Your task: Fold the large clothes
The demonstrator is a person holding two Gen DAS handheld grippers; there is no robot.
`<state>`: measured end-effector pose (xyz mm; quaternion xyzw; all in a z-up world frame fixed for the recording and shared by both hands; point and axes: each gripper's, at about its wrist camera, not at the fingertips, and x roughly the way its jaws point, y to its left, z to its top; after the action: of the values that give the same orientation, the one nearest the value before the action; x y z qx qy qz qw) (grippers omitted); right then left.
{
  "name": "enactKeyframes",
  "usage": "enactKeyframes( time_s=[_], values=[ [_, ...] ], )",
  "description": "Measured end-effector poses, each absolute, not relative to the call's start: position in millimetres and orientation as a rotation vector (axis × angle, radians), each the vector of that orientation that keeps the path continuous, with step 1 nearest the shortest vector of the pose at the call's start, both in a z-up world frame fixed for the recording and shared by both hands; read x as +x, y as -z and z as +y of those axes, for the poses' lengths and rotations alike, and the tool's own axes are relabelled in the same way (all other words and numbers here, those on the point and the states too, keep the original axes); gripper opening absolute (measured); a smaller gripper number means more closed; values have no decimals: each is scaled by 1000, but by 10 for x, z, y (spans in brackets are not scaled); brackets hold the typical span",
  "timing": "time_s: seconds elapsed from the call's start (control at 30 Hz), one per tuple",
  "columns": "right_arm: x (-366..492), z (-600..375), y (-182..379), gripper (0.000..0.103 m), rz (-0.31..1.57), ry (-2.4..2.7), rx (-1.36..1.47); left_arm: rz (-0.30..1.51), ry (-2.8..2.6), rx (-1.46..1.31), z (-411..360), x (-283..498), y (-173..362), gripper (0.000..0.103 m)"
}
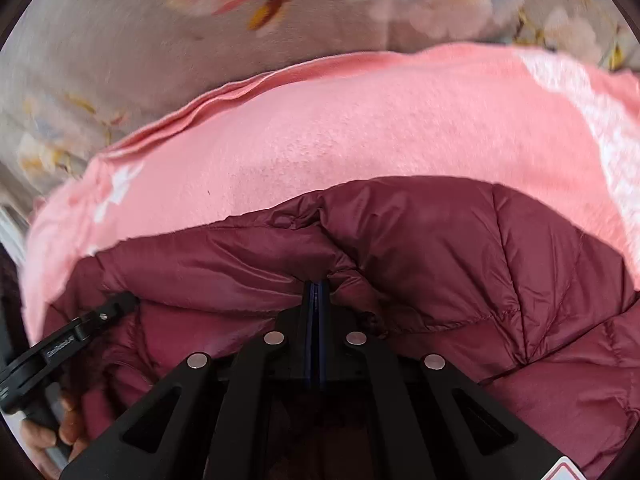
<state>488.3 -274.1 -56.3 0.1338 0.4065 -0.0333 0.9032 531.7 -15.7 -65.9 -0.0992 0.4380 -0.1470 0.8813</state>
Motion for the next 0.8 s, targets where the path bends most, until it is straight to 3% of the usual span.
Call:
enactKeyframes(
  time_s=[0.43, 0.8],
  values=[
    [4931, -2424, 553, 0, 836, 195, 18, 854, 204, -1, -444, 5297, 679, 24],
    [4731, -2642, 436, 4, 781, 128, 188, 834, 164, 54, -513, 5258, 664, 25]
  ],
)
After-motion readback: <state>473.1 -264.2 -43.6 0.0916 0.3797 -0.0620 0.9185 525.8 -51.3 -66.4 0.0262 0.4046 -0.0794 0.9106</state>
